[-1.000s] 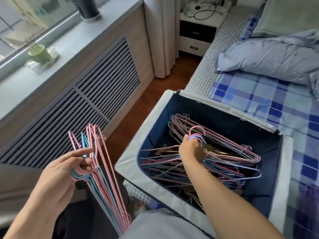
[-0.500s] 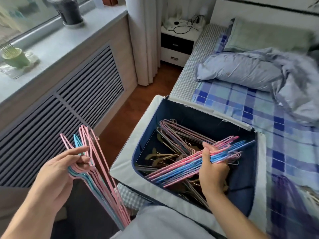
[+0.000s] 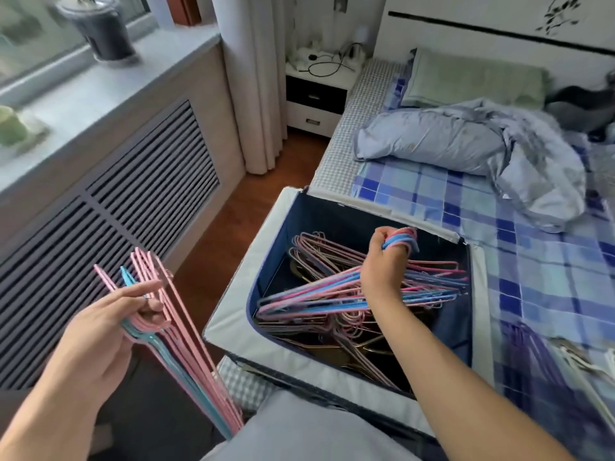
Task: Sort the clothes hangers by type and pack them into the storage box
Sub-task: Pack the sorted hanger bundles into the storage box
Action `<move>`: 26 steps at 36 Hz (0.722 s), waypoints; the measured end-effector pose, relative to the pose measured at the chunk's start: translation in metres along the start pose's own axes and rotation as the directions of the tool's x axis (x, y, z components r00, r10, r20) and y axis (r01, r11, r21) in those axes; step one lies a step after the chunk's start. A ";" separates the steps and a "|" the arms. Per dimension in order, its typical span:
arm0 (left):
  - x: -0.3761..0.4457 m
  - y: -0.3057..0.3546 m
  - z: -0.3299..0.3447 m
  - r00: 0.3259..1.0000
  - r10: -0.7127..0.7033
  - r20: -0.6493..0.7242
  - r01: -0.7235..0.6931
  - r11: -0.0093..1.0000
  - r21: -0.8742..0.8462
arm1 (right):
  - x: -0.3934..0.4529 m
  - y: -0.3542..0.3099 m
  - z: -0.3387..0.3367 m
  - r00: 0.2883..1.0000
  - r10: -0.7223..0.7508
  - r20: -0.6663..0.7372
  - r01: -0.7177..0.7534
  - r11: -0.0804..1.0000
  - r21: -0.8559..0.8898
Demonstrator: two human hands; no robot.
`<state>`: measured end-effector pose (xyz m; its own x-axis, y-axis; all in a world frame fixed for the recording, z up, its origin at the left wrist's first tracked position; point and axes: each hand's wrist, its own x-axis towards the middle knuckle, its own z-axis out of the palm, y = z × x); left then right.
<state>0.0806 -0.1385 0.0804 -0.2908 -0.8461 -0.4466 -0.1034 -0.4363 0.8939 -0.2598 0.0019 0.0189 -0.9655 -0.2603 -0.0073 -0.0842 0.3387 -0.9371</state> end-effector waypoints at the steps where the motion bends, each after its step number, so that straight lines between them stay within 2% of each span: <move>1: -0.001 0.000 -0.001 1.000 0.000 -0.008 0.000 1.000 -0.008 | 0.006 -0.003 0.007 1.000 0.006 -0.011 -0.006 0.999 -0.037; 4: -0.005 0.000 -0.001 1.000 -0.007 -0.022 0.007 1.000 -0.019 | 0.021 -0.014 0.027 0.997 0.076 -0.031 -0.079 0.991 -0.107; 6: -0.007 0.000 0.001 1.000 -0.013 -0.022 0.012 1.000 -0.026 | 0.028 -0.020 0.039 0.977 0.213 0.015 -0.207 0.962 -0.179; 9: -0.008 -0.001 -0.001 0.999 -0.032 -0.035 0.031 0.999 -0.035 | 0.032 -0.018 0.053 0.901 0.416 0.121 -0.377 0.890 -0.256; 12: -0.009 -0.003 -0.004 0.998 -0.040 -0.056 0.039 0.999 -0.033 | 0.024 -0.007 0.059 0.833 0.510 0.214 -0.466 0.856 -0.223; 15: -0.012 -0.006 -0.006 0.997 -0.044 -0.071 0.042 0.999 -0.024 | 0.009 0.022 0.063 0.747 0.625 0.227 -0.580 0.779 -0.237; 17: -0.015 -0.010 -0.006 0.995 -0.049 -0.086 0.048 0.999 -0.007 | 0.014 0.080 0.081 0.658 0.729 0.189 -0.670 0.681 -0.296; 19: -0.016 -0.015 -0.008 0.993 -0.059 -0.104 0.061 0.998 0.017 | 0.015 0.121 0.097 0.609 0.773 0.178 -0.697 0.628 -0.345; 21: -0.016 -0.019 -0.010 0.989 -0.083 -0.123 0.088 0.996 0.033 | 0.007 0.124 0.094 0.646 0.746 0.162 -0.665 0.653 -0.362; 23: -0.014 -0.024 -0.012 0.984 -0.105 -0.143 0.112 0.993 0.045 | -0.008 0.094 0.081 0.656 0.740 0.149 -0.641 0.651 -0.406; 26: -0.013 -0.027 -0.013 0.979 -0.119 -0.167 0.129 0.990 0.054 | -0.010 0.091 0.084 0.573 0.789 0.222 -0.643 0.601 -0.475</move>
<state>0.0996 -0.1196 0.0620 -0.1134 -0.8274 -0.5500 -0.1911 -0.5251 0.8293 -0.2375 -0.0404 -0.0957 -0.5653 -0.0828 -0.8207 0.4532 0.8002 -0.3929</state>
